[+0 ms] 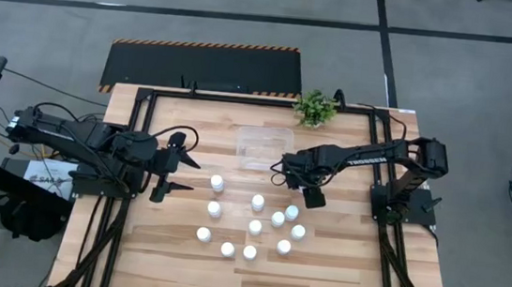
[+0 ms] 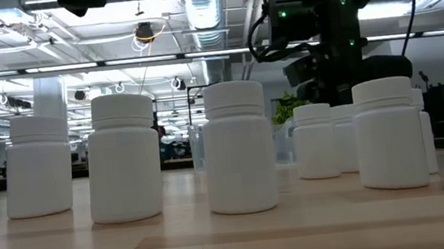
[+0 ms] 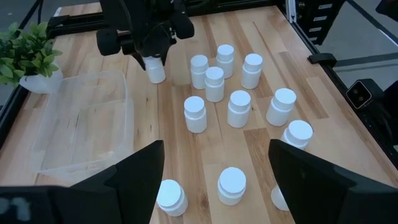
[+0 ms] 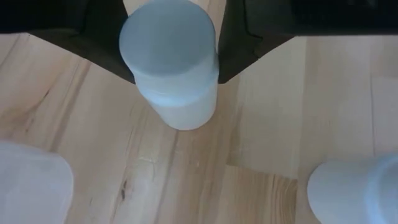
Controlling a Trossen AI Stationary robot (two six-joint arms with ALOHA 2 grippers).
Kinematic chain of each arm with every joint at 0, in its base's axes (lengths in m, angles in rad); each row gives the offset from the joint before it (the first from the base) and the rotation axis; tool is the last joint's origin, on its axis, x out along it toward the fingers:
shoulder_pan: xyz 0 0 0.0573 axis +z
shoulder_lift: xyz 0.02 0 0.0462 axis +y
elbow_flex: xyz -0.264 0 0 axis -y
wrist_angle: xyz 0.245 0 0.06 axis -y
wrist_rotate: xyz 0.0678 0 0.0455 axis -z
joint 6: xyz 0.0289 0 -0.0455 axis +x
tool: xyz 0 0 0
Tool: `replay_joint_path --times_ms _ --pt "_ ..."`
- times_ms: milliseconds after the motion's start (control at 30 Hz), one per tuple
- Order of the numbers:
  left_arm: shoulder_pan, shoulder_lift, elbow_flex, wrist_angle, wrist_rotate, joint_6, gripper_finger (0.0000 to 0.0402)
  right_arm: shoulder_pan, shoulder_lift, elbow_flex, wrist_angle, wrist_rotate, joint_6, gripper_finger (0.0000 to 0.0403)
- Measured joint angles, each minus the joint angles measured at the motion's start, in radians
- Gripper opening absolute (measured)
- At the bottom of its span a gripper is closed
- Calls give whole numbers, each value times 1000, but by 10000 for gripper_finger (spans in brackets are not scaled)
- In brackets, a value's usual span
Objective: Pick and place pill bottles into a basket
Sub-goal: Put the white medicine bottle into the transparent bin
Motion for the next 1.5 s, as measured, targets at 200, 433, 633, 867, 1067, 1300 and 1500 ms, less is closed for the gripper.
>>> replay_joint_path --times_ms 200,433,633,867,1067,1300,1500 --pt "0 0 0 0 0 0 279 0 -2 0 -10 0 5 184" --pt "0 0 0 0 0 0 279 0 -2 20 -59 -1 18 189" --pt "0 0 0 0 0 0 279 0 -2 99 -122 -1 0 167" --pt "0 0 0 0 0 0 279 -2 -3 223 -221 0 -13 190" --pt "0 0 0 0 0 0 279 -7 -3 338 -323 0 -50 168" --pt "0 0 0 1 0 0 279 -31 -3 449 -372 26 -97 187" --pt "0 0 0 12 0 -2 279 -81 0 507 -372 37 -162 173"
